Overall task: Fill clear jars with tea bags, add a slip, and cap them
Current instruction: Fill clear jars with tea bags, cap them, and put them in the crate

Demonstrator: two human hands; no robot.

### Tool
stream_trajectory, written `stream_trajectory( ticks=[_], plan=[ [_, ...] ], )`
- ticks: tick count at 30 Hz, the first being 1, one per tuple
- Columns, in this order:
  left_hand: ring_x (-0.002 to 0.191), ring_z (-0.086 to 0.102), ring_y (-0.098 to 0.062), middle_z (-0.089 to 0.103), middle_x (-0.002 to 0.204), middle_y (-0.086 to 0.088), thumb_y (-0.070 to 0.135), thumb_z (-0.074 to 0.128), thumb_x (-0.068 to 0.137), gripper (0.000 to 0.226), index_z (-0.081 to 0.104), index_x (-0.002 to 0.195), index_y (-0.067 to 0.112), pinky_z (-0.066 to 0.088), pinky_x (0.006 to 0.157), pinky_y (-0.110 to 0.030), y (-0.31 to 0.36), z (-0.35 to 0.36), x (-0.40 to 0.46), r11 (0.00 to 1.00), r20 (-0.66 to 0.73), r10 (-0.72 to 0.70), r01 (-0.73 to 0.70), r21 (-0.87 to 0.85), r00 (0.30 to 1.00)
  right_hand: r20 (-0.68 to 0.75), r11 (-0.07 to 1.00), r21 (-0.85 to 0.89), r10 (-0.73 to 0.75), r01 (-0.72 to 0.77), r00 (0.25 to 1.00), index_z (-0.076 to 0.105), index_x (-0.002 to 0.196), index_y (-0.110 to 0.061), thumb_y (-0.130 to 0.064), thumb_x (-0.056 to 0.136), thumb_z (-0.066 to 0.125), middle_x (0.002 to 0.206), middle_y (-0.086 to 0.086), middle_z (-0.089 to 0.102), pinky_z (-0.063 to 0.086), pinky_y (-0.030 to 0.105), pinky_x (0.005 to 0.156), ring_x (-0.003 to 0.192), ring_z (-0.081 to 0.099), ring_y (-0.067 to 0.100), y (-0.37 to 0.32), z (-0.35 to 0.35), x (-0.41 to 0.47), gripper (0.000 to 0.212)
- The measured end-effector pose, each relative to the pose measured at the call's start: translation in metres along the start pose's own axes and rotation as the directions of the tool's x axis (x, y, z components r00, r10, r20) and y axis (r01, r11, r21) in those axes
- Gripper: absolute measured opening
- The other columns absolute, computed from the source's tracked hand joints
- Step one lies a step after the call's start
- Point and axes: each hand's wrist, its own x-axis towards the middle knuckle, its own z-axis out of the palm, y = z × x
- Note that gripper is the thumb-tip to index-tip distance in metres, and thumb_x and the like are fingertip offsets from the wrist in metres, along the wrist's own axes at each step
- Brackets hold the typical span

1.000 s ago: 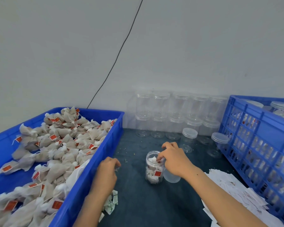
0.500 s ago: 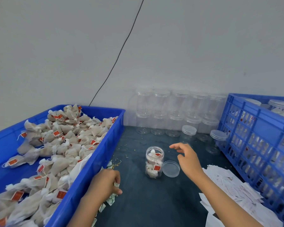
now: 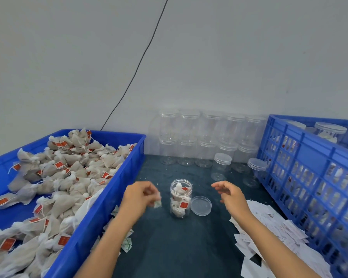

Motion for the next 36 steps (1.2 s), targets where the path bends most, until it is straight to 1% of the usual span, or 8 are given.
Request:
stream_trajectory(
  ticks=[4, 8, 13, 20, 25, 28, 31, 36],
  plan=[
    [0.061, 0.069, -0.01, 0.072, 0.067, 0.003, 0.014, 0.073, 0.085, 0.012, 0.07, 0.074, 0.018, 0.056, 0.063, -0.024, 0.037, 0.016, 0.018, 0.973, -0.163, 0.083, -0.115, -0.202, 0.983, -0.014, 0.999, 0.027, 0.044, -0.043, 0.999, 0.068, 0.098, -0.014, 0.014, 0.084, 0.036, 0.109, 0.005, 0.063, 0.049, 0.036, 0.086, 0.106, 0.057, 0.019, 0.003, -0.005, 0.002, 0.045],
    [0.074, 0.063, -0.006, 0.066, 0.069, 0.015, 0.034, 0.074, 0.082, 0.015, 0.065, 0.071, 0.028, 0.041, 0.061, -0.022, 0.05, 0.041, 0.032, 0.988, -0.157, 0.119, -0.1, 0.121, 0.98, -0.081, 0.996, 0.032, 0.087, -0.084, 0.993, 0.067, 0.096, -0.015, 0.013, 0.086, 0.037, 0.105, 0.005, 0.063, 0.045, 0.027, 0.07, 0.098, 0.059, 0.019, 0.015, -0.013, 0.003, 0.042],
    [0.102, 0.046, -0.012, 0.059, 0.101, 0.009, 0.042, 0.076, 0.077, 0.016, 0.073, 0.08, 0.027, 0.036, 0.071, -0.022, 0.047, 0.06, 0.044, 0.877, -0.123, 0.229, -0.15, 0.456, 0.966, -0.184, 0.992, 0.009, 0.127, -0.127, 0.975, 0.066, 0.093, -0.018, 0.011, 0.085, 0.039, 0.101, 0.002, 0.063, 0.041, 0.027, 0.075, 0.099, 0.058, 0.02, 0.034, -0.034, 0.004, 0.04],
    [0.109, 0.046, -0.018, 0.059, 0.11, 0.003, 0.045, 0.076, 0.076, 0.024, 0.076, 0.088, 0.024, 0.044, 0.087, -0.028, 0.047, 0.066, 0.057, 0.759, 0.006, 0.216, -0.172, 0.628, 0.976, -0.214, 0.983, -0.1, 0.127, -0.151, 0.969, 0.065, 0.097, -0.017, 0.012, 0.085, 0.041, 0.111, 0.005, 0.062, 0.042, 0.032, 0.087, 0.103, 0.054, 0.016, 0.05, -0.055, 0.004, 0.039],
    [0.11, 0.048, -0.017, 0.059, 0.098, 0.006, 0.044, 0.08, 0.072, 0.025, 0.062, 0.064, 0.027, 0.043, 0.078, -0.028, 0.049, 0.062, 0.062, 0.789, 0.049, 0.134, -0.136, 0.6, 0.99, -0.132, 0.949, -0.279, 0.115, -0.148, 0.985, 0.066, 0.101, -0.017, 0.005, 0.088, 0.051, 0.113, 0.004, 0.061, 0.046, 0.04, 0.094, 0.107, 0.055, 0.022, 0.056, -0.062, 0.004, 0.029],
    [0.101, 0.053, -0.012, 0.057, 0.09, 0.014, 0.042, 0.081, 0.07, 0.028, 0.058, 0.062, 0.029, 0.041, 0.07, -0.027, 0.043, 0.059, 0.063, 0.884, 0.031, 0.081, -0.086, 0.459, 0.996, 0.005, 0.911, -0.396, 0.131, -0.118, 0.991, 0.068, 0.102, -0.021, -0.017, 0.09, 0.066, 0.103, -0.006, 0.059, 0.045, 0.042, 0.095, 0.105, 0.057, 0.02, 0.058, -0.062, 0.003, 0.013],
    [0.086, 0.061, -0.009, 0.064, 0.086, 0.017, 0.036, 0.081, 0.073, 0.02, 0.063, 0.071, 0.029, 0.048, 0.072, -0.029, 0.033, 0.057, 0.06, 0.991, -0.029, 0.057, -0.053, 0.122, 0.998, 0.126, 0.821, -0.56, 0.21, -0.105, 0.97, 0.065, 0.107, -0.026, -0.036, 0.082, 0.073, 0.109, -0.008, 0.057, 0.041, 0.037, 0.098, 0.109, 0.054, 0.016, 0.055, -0.056, 0.003, 0.028],
    [0.093, 0.063, -0.015, 0.066, 0.096, 0.003, 0.025, 0.066, 0.09, 0.013, 0.061, 0.101, 0.019, 0.049, 0.075, -0.015, 0.012, 0.066, 0.041, 0.891, -0.033, 0.055, -0.064, -0.45, 0.998, 0.114, 0.732, -0.675, 0.233, -0.097, 0.966, 0.058, 0.107, -0.032, -0.041, 0.076, 0.077, 0.109, -0.01, 0.051, 0.039, 0.034, 0.095, 0.108, 0.055, 0.014, 0.05, -0.053, 0.005, 0.037]
  ],
)
